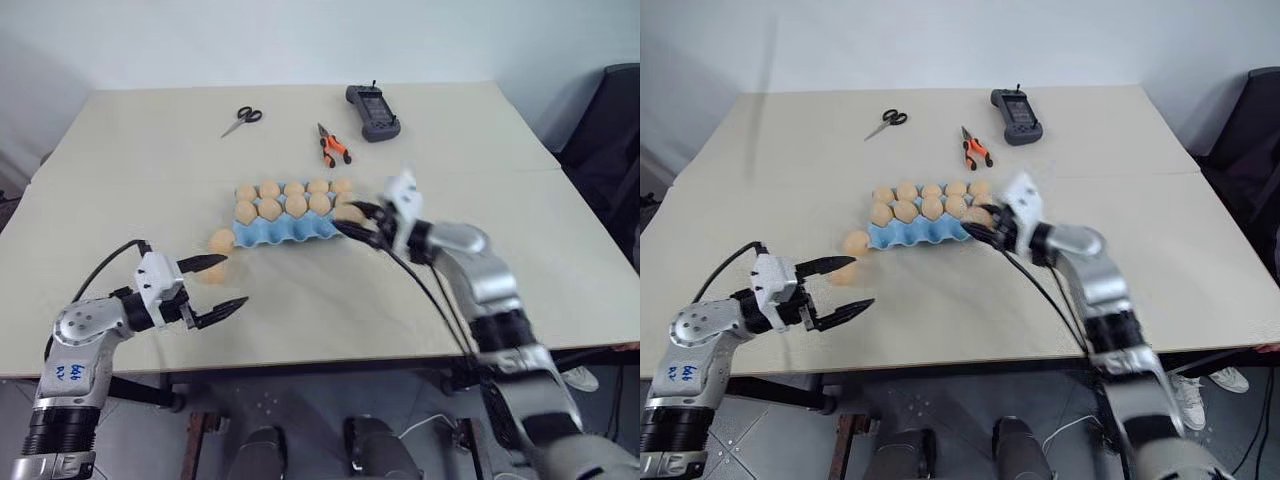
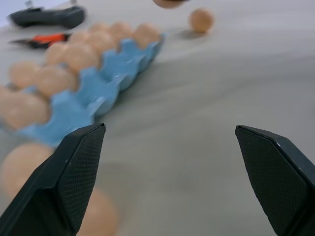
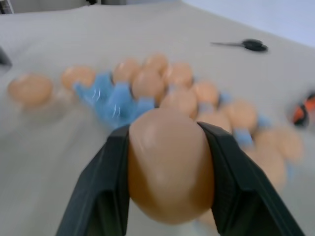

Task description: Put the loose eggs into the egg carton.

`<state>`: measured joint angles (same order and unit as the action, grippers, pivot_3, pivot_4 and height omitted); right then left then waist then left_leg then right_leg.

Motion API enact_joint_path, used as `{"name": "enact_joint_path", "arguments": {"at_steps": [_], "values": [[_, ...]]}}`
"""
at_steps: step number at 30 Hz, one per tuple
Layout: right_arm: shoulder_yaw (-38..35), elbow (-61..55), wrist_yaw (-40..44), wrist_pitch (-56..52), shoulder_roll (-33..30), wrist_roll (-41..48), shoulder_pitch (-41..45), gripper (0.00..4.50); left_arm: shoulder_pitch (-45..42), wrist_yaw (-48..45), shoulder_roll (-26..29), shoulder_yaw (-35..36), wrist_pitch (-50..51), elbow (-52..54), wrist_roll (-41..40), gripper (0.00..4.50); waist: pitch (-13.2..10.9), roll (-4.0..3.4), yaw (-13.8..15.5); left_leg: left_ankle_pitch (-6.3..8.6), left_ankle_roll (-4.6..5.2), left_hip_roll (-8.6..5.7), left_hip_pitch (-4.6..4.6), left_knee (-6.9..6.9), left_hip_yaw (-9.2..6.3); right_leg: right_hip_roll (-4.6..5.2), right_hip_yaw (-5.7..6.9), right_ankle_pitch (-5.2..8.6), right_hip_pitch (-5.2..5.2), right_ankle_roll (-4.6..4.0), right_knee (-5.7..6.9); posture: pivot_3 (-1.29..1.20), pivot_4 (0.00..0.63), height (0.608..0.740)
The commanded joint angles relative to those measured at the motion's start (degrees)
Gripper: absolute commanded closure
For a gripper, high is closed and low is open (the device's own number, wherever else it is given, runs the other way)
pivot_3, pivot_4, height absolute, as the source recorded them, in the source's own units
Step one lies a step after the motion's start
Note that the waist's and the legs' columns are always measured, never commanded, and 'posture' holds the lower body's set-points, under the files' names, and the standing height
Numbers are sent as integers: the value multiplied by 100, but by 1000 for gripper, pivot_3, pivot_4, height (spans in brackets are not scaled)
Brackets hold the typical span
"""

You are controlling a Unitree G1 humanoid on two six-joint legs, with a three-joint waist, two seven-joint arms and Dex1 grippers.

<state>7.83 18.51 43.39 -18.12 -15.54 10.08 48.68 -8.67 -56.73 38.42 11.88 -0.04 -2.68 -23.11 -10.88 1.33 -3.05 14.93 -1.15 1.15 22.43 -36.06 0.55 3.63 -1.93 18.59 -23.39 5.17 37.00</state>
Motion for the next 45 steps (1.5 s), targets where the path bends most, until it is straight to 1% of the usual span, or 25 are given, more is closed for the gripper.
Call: {"name": "enact_joint_path", "arguments": {"at_steps": [1, 3, 6, 8, 9, 12, 14, 15, 18, 21, 23, 25, 28, 30, 32, 35, 39, 41, 45], "values": [[131, 844, -377, 317, 168, -427, 456, 2869, 78, 93, 30, 192, -38, 115, -54, 0, 0, 0, 57, 1, -1, -2, 12, 1, -1, 3, 6, 0, -12, 0, 0, 0, 150, 740], [127, 1264, -461, 538, 244, -536, 685, 2869, 114, 136, 17, 210, -45, 176, -44, 0, 1, 1, 92, 5, -1, -4, 36, -2, -4, 9, 16, -1, -31, 1, -3, 0, 150, 740], [82, 1500, -343, 677, 271, -527, 776, 2869, 176, 222, -2, 253, -33, 288, -61, 0, 1, 1, 98, 9, 6, -11, 81, -2, 1, 17, 26, -7, -59, 13, 1, 0, 150, 740], [56, 1532, -281, 726, 255, -523, 769, 2120, 225, 268, -8, 272, -38, 338, -76, 0, 1, 1, 91, 14, 12, -12, 84, -2, 10, 20, 28, -10, -63, 18, 1, 0, 150, 740], [37, 1445, -173, 682, 240, -457, 725, 1859, 248, 293, -15, 279, -45, 357, -79, 0, 1, 1, 90, 16, 15, -12, 85, -1, 13, 19, 30, -10, -64, 18, 0, 0, 150, 740], [-8, 667, 268, 321, 143, -141, 411, 828, 305, 341, -31, 290, -32, 435, -100, 0, 1, 1, 72, 20, 18, -10, 85, -1, 17, 19, 37, -10, -64, 18, -1, 0, 150, 740], [-51, 24, 383, 42, 50, 20, 121, 143, 323, 357, -41, 279, -14, 476, -108, 0, 1, 1, 66, 20, 19, -7, 85, -1, 18, 18, 41, -10, -64, 18, 0, 0, 150, 740], [-62, -289, 427, -82, -10, 91, -34, 35, 323, 363, -48, 270, -6, 487, -113, 0, 0, 1, 68, 20, 19, -5, 85, -2, 17, 17, 43, -10, -64, 18, 1, 0, 150, 740], [-149, -1209, 541, -309, -310, 289, -614, 35, 233, 334, -83, 178, 23, 476, -128, 0, 0, 1, 90, 18, 17, -4, 85, -3, 17, 17, 45, -10, -63, 18, 1, 0, 150, 740], [-475, -1852, 430, -191, -756, 327, -1411, 35, 46, 298, -155, 47, 89, 468, -142, 0, 0, 1, 149, 14, 20, -7, 81, -12, 17, 18, 46, -10, -54, 18, -9, 0, 150, 740], [-856, -2177, 416, 163, -1123, 318, -2140, 35, -123, 250, -202, -93, 92, 401, -80, 0, 1, 1, 203, 11, 24, -12, 75, -21, 12, 23, 50, -10, -39, 18, -26, 0, 150, 740], [-1277, -2447, 425, 594, -1359, 394, -2833, 35, -271, 202, -237, -196, 90, 286, -34, 0, 1, 1, 218, 6, 30, -20, 64, -21, 5, 34, 63, -10, -21, 19, -40, 0, 150, 740], [-1936, -2717, 54, 1140, -1443, 371, -3681, 35, -464, 72, -261, -311, 141, 85, -50, 0, 1, 1, 207, 1, 38, -29, 61, -19, 8, 42, 59, -15, -14, 27, -43, 0, 150, 740], [-2465, -2885, 8, 1463, -1458, 521, -4342, 35, -622, -80, -286, -417, 183, -43, -94, 0, 1, 1, 161, -1, 40, -31, 51, -18, 20, 40, 45, -18, -13, 32, -35, 0, 150, 740], [-2842, -2981, 3, 1676, -1462, 649, -4876, 35, -750, -219, -312, -538, 186, -148, -74, 0, 1, 1, 147, -3, 39, -31, 41, -16, 23, 35, 39, -18, -9, 32, -28, 0, 150, 740], [-3079, -3086, -115, 1750, -1382, 779, -5313, 35, -896, -360, -376, -667, 154, -251, -44, 0, -1, 3, 124, -3, 39, -27, -1, -9, 50, 24, 16, -18, 13, 32, -21, 0, 150, 740], [-3146, -2965, -181, 1898, -1351, 841, -5593, 35, -1027, -453, -458, -757, 53, -365, -2, 0, -2, 6, 101, -3, 38, -11, -80, -4, 73, 7, -4, -26, 89, 28, -35, 0, 150, 740], [-3126, -2836, -181, 1940, -1392, 860, -5572, 35, -1063, -511, -478, -793, 90, -392, -22, 0, -2, 5, 100, -2, 38, -3, -119, 2, 76, 4, -14, -29, 128, 22, -53, 0, 150, 740], [-3035, -2546, -96, 1978, -1507, 921, -5290, 35, -1100, -531, -502, -825, 95, -405, -14, 0, -2, 5, 110, -3, 39, 16, -124, 5, 77, -7, -15, -42, 146, -7, -102, 0, 150, 740]]}}
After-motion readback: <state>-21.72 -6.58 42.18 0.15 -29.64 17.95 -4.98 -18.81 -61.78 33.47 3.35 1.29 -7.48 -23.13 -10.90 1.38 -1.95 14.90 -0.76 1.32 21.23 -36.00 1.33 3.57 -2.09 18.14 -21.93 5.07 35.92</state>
